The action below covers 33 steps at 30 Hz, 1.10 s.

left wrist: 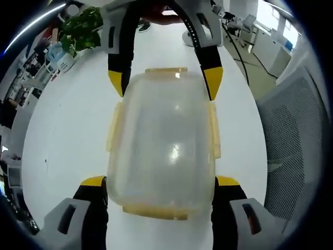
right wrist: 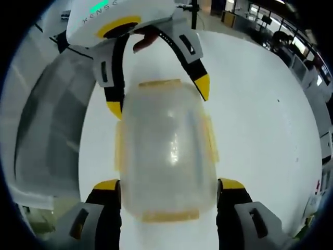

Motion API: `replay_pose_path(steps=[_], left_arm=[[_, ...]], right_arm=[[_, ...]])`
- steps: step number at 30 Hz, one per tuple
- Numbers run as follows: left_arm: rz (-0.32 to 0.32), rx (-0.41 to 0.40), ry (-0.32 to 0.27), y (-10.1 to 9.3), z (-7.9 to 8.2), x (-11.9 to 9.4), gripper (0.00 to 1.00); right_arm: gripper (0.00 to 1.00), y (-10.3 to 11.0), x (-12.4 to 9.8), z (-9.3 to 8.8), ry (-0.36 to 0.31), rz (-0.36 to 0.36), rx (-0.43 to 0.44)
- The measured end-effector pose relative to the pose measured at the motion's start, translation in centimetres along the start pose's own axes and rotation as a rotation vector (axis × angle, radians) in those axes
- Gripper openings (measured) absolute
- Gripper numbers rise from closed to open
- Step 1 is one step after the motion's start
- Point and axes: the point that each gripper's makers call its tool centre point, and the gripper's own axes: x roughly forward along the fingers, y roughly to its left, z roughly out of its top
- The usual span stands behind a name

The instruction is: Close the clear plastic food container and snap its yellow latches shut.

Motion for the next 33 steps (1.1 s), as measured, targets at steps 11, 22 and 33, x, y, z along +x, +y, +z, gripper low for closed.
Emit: replay_pose_path(steps=[11,22,33], left_arm=[[0.003,0.021,0.004,-0.4,-0.5,-0.1,0.83],[0.004,0.030,0.005,-1.5,-1.6,-0.6,0.84],[0.003,0.031,0.006,-2.3,-2.8,-1.2,0.84]], right_arm=[[0.76,0.7,0.3,0.4,-0.018,-0.013,0.023],[0.77,2.2,1.1,1.4,0.001,-0.021,0.034],[0.78,3.2,1.8,2.5,0.012,-0.017,0.031]])
